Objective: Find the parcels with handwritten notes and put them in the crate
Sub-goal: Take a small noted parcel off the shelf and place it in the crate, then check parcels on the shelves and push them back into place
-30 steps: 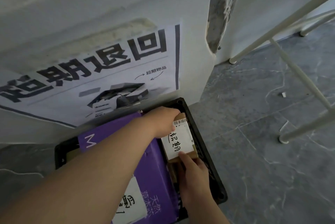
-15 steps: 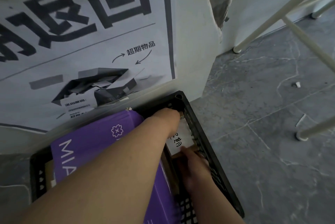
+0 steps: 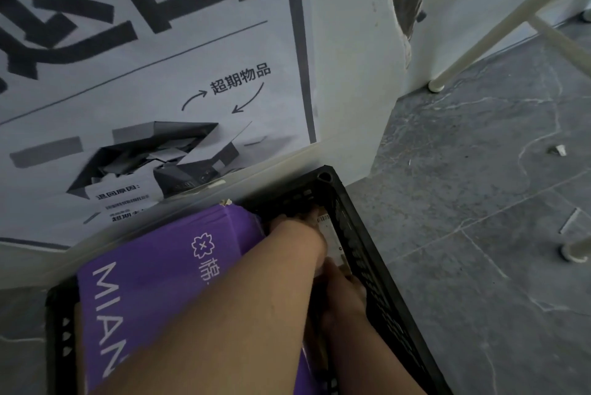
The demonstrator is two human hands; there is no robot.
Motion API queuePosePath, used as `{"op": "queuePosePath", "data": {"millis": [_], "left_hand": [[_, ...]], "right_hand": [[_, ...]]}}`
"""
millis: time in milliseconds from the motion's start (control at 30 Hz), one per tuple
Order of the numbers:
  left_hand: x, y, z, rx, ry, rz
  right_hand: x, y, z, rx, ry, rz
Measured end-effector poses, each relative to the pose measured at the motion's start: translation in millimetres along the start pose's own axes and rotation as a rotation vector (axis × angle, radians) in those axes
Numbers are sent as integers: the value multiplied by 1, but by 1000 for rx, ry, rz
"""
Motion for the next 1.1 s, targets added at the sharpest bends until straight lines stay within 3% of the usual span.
{"op": "queuePosePath", "data": {"millis": [167, 333, 533, 800, 1100], "left_hand": [[-4, -16, 2, 39, 155, -21], [-18, -61, -5, -86, 239, 71], [-21, -137, -10, -200, 146, 223], [25, -273, -30, -271, -457, 354], [82, -490, -46, -536, -1136, 511]], "right_hand": [[5, -2, -3, 1, -54, -4], [8, -11, -15, -90, -206, 47], [31, -102, 5, 50, -130, 68], [94, -268, 35, 167, -9, 8], [214, -463, 97, 318, -289, -296]]}}
Point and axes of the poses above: each hand's wrist, its own y-axis towards the middle knuckle, its own z-axis out of the palm, x = y × z, the point moved 10 cm from there along y, towards the middle knuckle, and after that the axes turned 14 degrees about x, right-handed, at the moved point
